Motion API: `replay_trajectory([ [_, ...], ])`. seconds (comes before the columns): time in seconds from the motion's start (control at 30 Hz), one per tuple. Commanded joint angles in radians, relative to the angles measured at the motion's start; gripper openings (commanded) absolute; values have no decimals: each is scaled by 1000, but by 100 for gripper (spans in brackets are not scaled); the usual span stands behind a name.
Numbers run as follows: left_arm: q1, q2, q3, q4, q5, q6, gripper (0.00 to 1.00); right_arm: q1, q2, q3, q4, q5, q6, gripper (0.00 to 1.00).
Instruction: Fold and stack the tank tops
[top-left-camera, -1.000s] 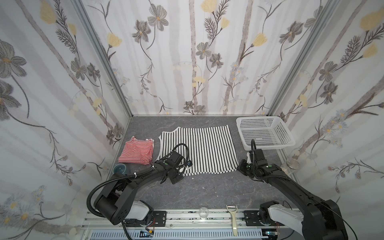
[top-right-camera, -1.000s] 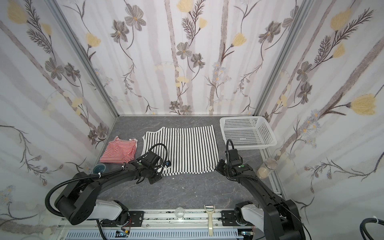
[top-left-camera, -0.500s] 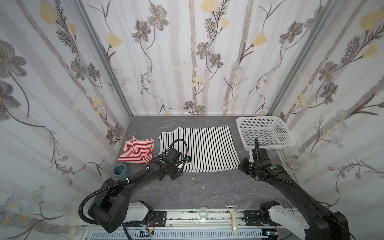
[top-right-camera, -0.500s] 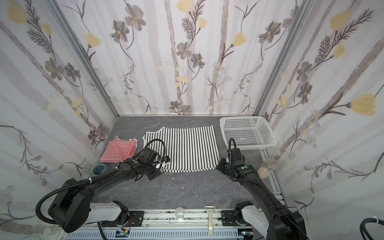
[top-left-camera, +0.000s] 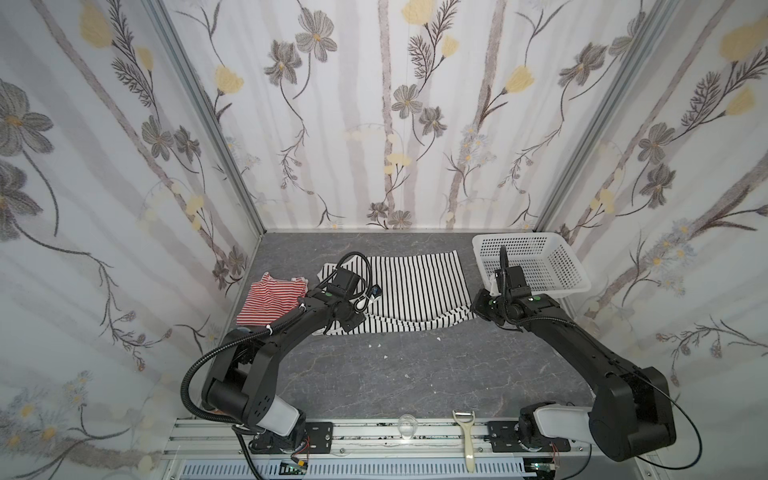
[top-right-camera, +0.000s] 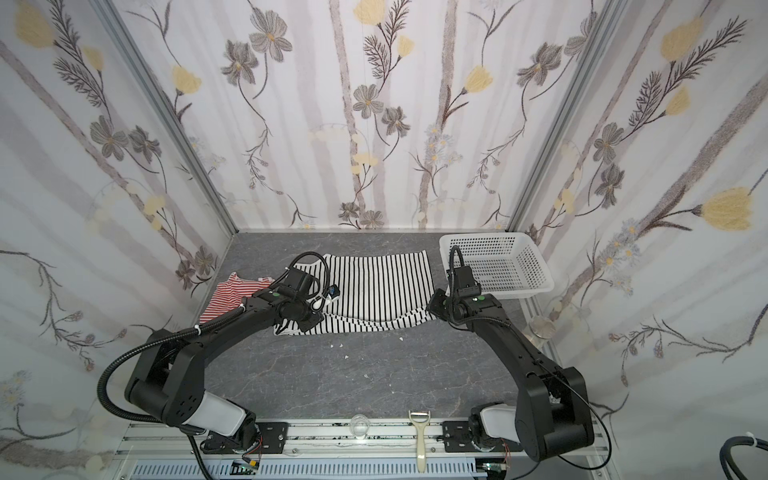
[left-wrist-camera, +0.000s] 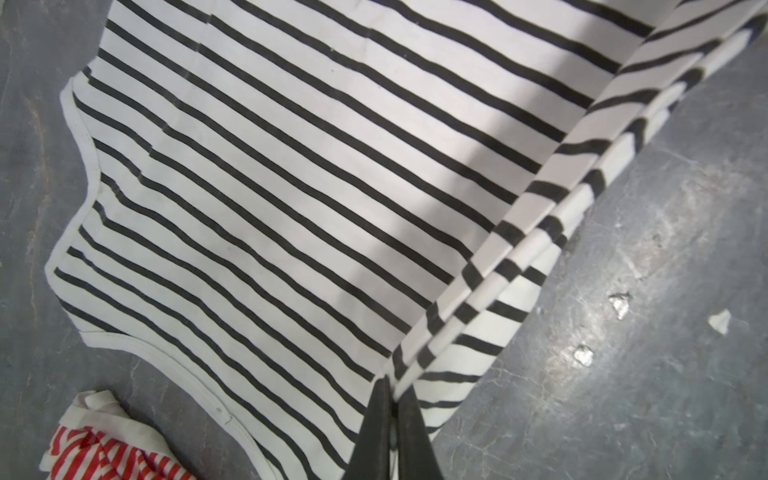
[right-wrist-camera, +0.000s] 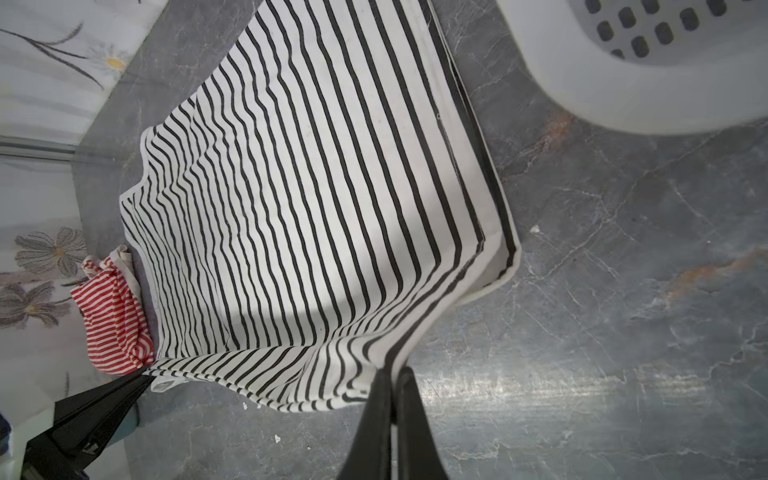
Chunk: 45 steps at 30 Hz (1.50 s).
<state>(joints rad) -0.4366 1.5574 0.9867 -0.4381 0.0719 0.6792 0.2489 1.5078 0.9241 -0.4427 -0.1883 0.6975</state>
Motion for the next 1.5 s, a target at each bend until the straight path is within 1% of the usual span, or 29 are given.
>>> replay_trajectory([
  [0.0, 5, 60, 69, 4, 2, 15, 0, -11, 74, 63, 13, 32, -51, 0],
  [0.03, 7, 82, 88, 5, 4, 16, 0, -14, 121, 91, 1, 44, -68, 0],
  [0.23, 13, 188, 172, 15, -19, 17, 1, -22, 258, 183, -17, 74, -111, 0],
  [0.4, 20, 253, 205, 19, -57, 11, 1, -24, 325, 237, -34, 117, -126, 0],
  [0.53, 32, 287, 222, 28, -92, -14, 7, -26, 360, 272, -46, 149, -134, 0],
  [0.57, 36, 292, 228, 30, -103, -26, 10, -28, 365, 277, -47, 157, -134, 2],
  [0.6, 39, 294, 233, 31, -113, -35, 16, -28, 367, 279, -47, 159, -135, 7],
  [0.63, 42, 292, 236, 34, -120, -43, 23, -28, 367, 283, -50, 161, -134, 16],
  [0.7, 44, 280, 234, 38, -133, -59, 30, -23, 351, 283, -53, 179, -130, 27],
  [0.73, 43, 267, 232, 39, -133, -66, 31, -16, 335, 278, -54, 195, -124, 32],
  [0.83, 43, 209, 204, 42, -123, -92, 35, 22, 291, 268, -68, 243, -114, 35],
  [0.93, 44, 138, 145, 42, -104, -120, 35, 71, 256, 243, -64, 267, -100, 35],
  [1.07, 45, 71, 33, 45, -55, -126, 35, 114, 280, 212, -24, 230, -93, 33],
  [1.2, 69, 69, -50, 93, -70, -130, 33, 130, 335, 205, 16, 193, -91, 31],
  [1.3, 110, 86, -77, 134, -86, -137, 33, 132, 384, 210, 44, 168, -85, 32],
  [1.47, 167, 112, -90, 151, -100, -136, 33, 131, 441, 218, 31, 184, -70, 33],
])
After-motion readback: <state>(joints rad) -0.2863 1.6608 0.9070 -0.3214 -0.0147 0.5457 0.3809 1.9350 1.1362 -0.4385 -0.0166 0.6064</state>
